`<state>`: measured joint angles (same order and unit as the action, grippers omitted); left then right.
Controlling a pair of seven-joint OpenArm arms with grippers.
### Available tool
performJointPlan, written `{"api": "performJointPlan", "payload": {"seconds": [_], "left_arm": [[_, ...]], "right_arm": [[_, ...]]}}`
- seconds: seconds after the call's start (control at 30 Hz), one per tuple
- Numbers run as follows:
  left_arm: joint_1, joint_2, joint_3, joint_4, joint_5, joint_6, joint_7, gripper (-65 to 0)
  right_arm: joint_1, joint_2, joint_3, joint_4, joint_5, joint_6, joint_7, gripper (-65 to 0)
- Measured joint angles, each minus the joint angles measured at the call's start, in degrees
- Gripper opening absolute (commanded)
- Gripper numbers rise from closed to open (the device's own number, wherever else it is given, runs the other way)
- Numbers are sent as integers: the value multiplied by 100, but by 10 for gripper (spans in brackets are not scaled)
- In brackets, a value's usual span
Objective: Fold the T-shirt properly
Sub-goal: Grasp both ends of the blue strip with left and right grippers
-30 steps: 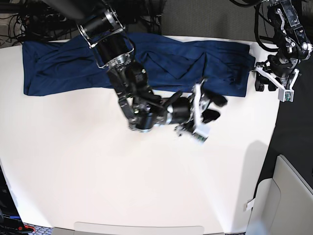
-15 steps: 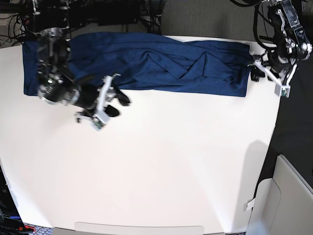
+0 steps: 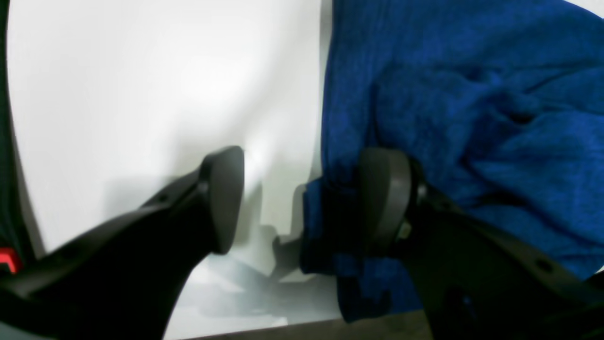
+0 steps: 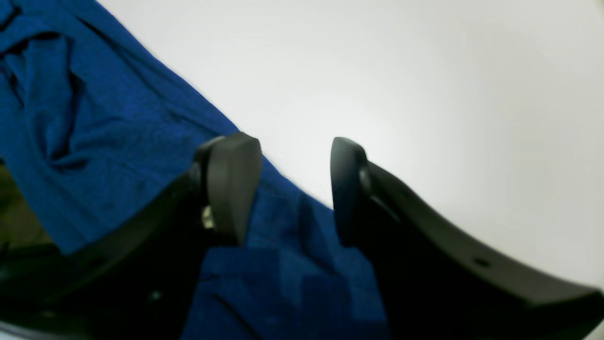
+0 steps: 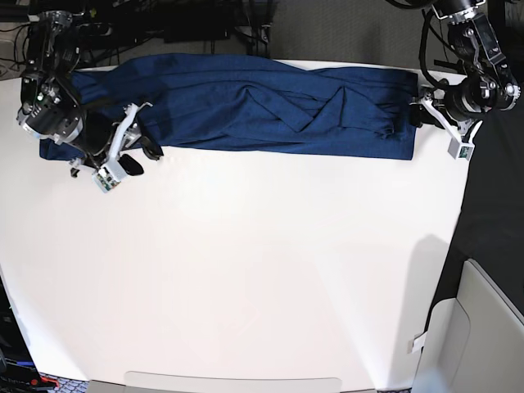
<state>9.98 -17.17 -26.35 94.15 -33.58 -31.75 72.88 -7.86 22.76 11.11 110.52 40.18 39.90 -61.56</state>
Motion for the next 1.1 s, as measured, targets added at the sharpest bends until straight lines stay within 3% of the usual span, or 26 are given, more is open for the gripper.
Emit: {"api": "performJointPlan", "payload": {"seconds": [0.1, 0.37, 0.7, 0.9, 1.1], "left_arm": [[13, 0, 0, -7, -76, 2, -2, -277], [-61, -79, -35, -562, -1067, -26, -4, -291], [-66, -68, 247, -702, -1462, -44, -9, -309], [-92, -63, 656, -702, -1528, -46, -98, -414], [-114, -63, 748, -717, -1528, -42, -55, -615]], "right_arm": [[-70, 9, 142, 0, -63, -22, -39, -382], [-87, 7, 153, 0, 4, -20, -26, -382], [-87, 4, 153, 0, -55, -20, -26, -382], [-98, 7, 153, 0, -57, -20, -26, -382], [-219, 7, 284, 0, -48, -17, -20, -382]]}}
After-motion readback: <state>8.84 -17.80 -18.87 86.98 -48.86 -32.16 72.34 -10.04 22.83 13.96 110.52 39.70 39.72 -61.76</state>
